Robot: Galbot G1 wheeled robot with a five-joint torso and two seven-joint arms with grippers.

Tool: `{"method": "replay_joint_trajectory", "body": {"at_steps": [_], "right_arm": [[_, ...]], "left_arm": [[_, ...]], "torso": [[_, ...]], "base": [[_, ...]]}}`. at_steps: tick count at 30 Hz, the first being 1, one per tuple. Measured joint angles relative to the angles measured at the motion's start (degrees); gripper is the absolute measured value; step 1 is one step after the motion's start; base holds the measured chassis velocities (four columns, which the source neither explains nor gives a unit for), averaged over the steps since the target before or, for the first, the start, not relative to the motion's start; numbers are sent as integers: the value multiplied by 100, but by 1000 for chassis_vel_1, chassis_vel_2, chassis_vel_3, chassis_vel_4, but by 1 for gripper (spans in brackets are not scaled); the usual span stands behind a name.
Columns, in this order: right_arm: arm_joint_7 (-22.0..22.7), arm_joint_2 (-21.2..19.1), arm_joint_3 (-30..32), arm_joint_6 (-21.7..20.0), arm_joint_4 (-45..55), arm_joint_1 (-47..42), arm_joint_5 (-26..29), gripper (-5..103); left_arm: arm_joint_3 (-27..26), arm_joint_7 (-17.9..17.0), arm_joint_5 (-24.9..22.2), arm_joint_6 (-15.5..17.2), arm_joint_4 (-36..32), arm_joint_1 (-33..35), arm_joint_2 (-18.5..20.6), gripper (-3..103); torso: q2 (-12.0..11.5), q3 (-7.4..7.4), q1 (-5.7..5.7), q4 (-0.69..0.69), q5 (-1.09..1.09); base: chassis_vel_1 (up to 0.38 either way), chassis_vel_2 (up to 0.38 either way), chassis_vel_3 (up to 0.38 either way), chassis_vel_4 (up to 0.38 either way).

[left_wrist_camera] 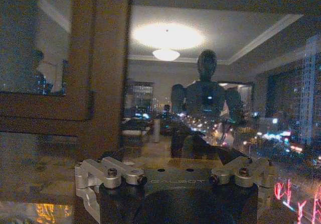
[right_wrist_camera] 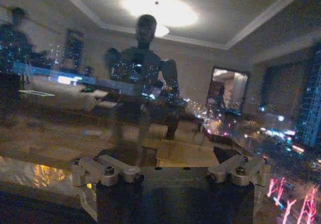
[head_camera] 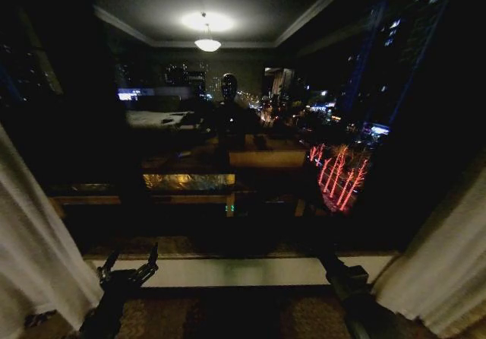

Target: Open the curtains by pulling them apart, changing their state from closed to fully open.

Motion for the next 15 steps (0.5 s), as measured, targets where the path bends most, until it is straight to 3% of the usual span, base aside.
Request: {"method": "replay_joint_trajectory", "body": {"at_steps": [15], "right_arm": [[-1, -12, 8, 110, -12, -6, 0, 100]], "left_arm": [[12, 4, 18, 38, 49, -66, 0, 100]], "torso": [[1, 1, 1, 1, 2]], "base": [[319, 399, -320, -388]]}}
